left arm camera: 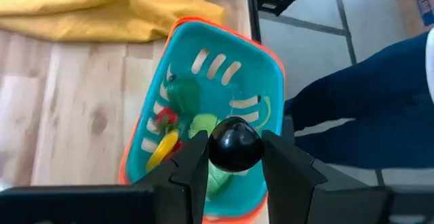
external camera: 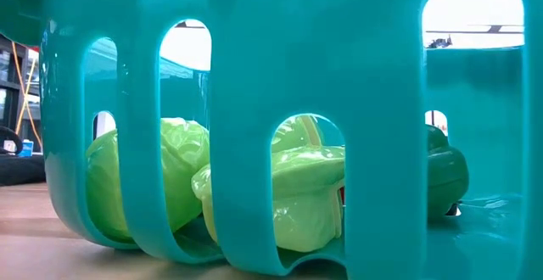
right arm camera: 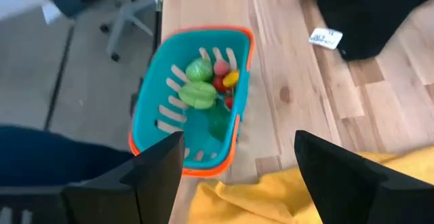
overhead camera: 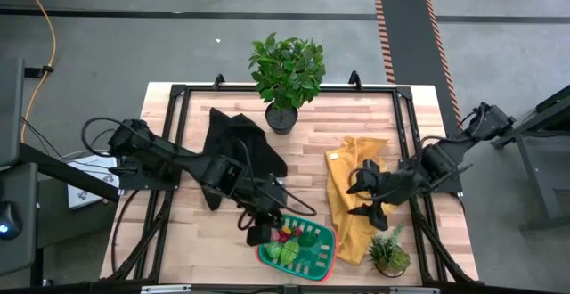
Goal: Pick and placing Produce into tupperware
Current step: Put the black cherry into the blue bin
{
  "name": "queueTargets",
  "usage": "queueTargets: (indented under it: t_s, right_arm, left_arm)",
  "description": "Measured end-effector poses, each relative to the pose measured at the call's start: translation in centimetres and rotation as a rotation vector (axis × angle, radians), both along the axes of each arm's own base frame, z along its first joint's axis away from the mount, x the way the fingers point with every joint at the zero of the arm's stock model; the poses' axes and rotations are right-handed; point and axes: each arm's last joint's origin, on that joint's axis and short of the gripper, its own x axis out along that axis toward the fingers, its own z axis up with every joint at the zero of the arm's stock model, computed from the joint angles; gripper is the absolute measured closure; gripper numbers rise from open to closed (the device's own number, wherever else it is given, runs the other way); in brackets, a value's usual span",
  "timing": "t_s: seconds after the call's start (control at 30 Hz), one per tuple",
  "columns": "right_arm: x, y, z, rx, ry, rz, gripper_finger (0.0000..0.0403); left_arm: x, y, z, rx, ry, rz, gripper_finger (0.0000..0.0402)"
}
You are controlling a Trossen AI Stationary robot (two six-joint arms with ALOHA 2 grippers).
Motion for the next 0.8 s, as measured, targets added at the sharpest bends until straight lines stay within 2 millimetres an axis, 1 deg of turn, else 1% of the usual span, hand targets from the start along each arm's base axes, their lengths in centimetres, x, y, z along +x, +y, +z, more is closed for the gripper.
queueTargets:
  t_s: [0.1, 0.17, 0.2, 0.23, 0.3, 0.4, 0.47, 0.5, 0.53, 0.6, 0.67, 0.73, 0.8]
  right_arm:
    - [0.7, 0.7, -0.9, -0.013, 0.05, 0.048, 0.0133]
    - [0.9, 1.2, -1.7, -0.037, 0.091, 0.07, 0.0133]
    - [1.1, 1.4, -1.9, -0.045, 0.104, 0.08, 0.0133]
    - [1.3, 1.6, -2.2, -0.05, 0.112, 0.084, 0.0133]
    - [1.6, 2.0, -2.7, -0.07, 0.137, 0.095, 0.0133]
    - [2.1, 2.5, -3.6, -0.098, 0.166, 0.107, 0.0133]
    - [2.5, 2.8, -4.2, -0.113, 0.19, 0.117, 0.0133]
    - [2.7, 2.9, -4.5, -0.118, 0.198, 0.119, 0.0133]
    - [2.9, 3.0, -4.7, -0.123, 0.206, 0.119, 0.0133]
    - [3.1, 3.2, -5.1, -0.133, 0.218, 0.123, 0.0133]
    - [3.4, 3.4, -5.3, -0.13, 0.22, 0.13, 0.0133]
    - [3.6, 3.6, -5.5, -0.13, 0.224, 0.132, 0.0133]
    - [3.8, 3.7, -5.6, -0.124, 0.215, 0.133, 0.0133]
  left_arm:
    - [0.3, -0.1, -1.0, 0.005, 0.047, -0.003, 0.0289]
    - [1.1, -0.3, -1.2, -0.019, 0.016, 0.001, 0.0289]
    - [1.0, -0.3, -1.5, -0.018, 0.04, 0.004, 0.0289]
    - [0.9, -0.3, -1.7, -0.022, 0.061, -0.002, 0.0289]
    - [1.7, -0.5, -1.9, -0.049, 0.03, -0.014, 0.0289]
    - [1.7, -0.8, -2.7, -0.055, 0.069, -0.03, 0.0289]
    - [2.4, -1.1, -3.1, -0.062, 0.049, -0.033, 0.0289]
    - [2.2, -1.1, -3.4, -0.056, 0.076, -0.035, 0.0289]
    - [2.2, -1.3, -3.8, -0.059, 0.1, -0.047, 0.0289]
    - [2.7, -1.5, -4.2, -0.07, 0.088, -0.053, 0.0289]
    - [2.4, -1.7, -4.6, -0.063, 0.125, -0.06, 0.0289]
    - [3.0, -1.9, -4.8, -0.069, 0.106, -0.063, 0.0289]
    - [2.8, -2.1, -5.4, -0.055, 0.14, -0.067, 0.0289]
